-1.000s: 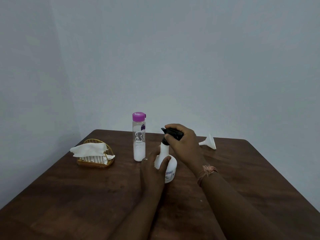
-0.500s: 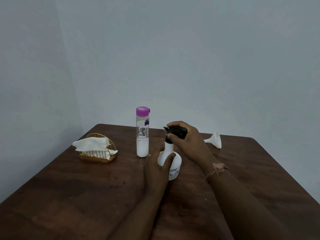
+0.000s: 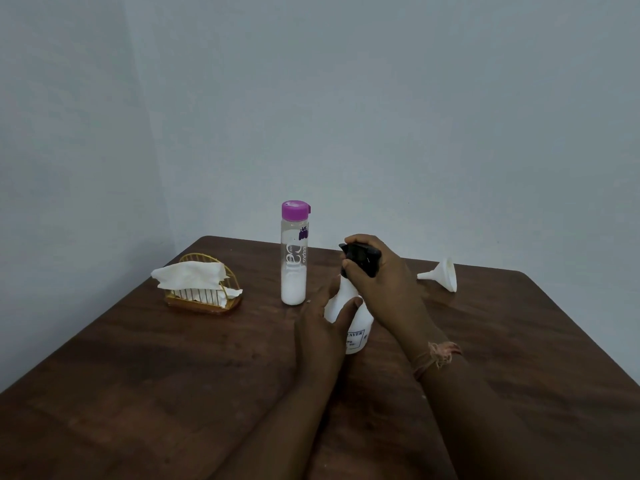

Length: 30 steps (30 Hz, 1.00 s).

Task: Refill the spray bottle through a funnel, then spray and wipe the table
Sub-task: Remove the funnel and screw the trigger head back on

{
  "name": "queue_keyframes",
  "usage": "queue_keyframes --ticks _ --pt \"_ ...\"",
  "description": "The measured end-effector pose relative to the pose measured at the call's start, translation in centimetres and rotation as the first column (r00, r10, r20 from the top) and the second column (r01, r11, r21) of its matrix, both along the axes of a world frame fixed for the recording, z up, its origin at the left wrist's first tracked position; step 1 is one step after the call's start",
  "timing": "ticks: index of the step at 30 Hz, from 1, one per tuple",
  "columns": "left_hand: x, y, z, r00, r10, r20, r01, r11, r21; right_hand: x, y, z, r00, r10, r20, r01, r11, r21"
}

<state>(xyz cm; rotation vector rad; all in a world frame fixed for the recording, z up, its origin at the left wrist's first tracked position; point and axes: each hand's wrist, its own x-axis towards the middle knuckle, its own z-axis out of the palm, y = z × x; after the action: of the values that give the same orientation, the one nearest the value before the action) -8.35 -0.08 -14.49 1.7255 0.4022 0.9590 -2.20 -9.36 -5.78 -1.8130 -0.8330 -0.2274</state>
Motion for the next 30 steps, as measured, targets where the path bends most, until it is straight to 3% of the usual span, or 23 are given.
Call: queue_keyframes --ticks 6,11,14,16,19,23,30 --pt "-0.6 -0.4 0.3 0.999 -0.017 0.035 0.017 1.000 0.009 -1.0 -0.6 -1.7 0.983 0.153 -0.099 -0.141 0.983 0.116" --pt "-0.4 -0.2 0.1 1.000 0.012 -0.009 -0.012 1.000 0.003 1.6 -2.4 -2.8 0.803 0.470 -0.367 -0.355 0.872 0.338" --pt "-0.3 -0.2 0.2 1.000 0.016 -0.008 -0.016 1.000 0.022 2.3 -2.3 -2.4 0.884 0.352 -0.309 -0.277 0.924 0.263" --pt "-0.2 -0.2 0.2 1.000 0.012 -0.008 -0.012 0.999 0.041 2.5 -1.7 -2.3 0.911 0.286 -0.296 -0.196 0.934 0.299" --pt "0.0 -0.1 0.1 1.000 0.011 -0.009 -0.011 0.999 0.032 2.4 -0.9 -2.7 0.896 0.282 -0.344 -0.158 0.925 0.347" --pt "-0.2 -0.1 0.1 1.000 -0.017 -0.005 0.018 0.999 0.032 1.7 0.3 -3.4 0.898 0.259 -0.356 -0.182 0.955 0.236" --pt "0.0 0.0 0.3 0.999 -0.030 0.024 0.029 0.999 0.036 0.5 1.3 -4.2 0.937 0.158 -0.310 -0.043 0.937 0.346"
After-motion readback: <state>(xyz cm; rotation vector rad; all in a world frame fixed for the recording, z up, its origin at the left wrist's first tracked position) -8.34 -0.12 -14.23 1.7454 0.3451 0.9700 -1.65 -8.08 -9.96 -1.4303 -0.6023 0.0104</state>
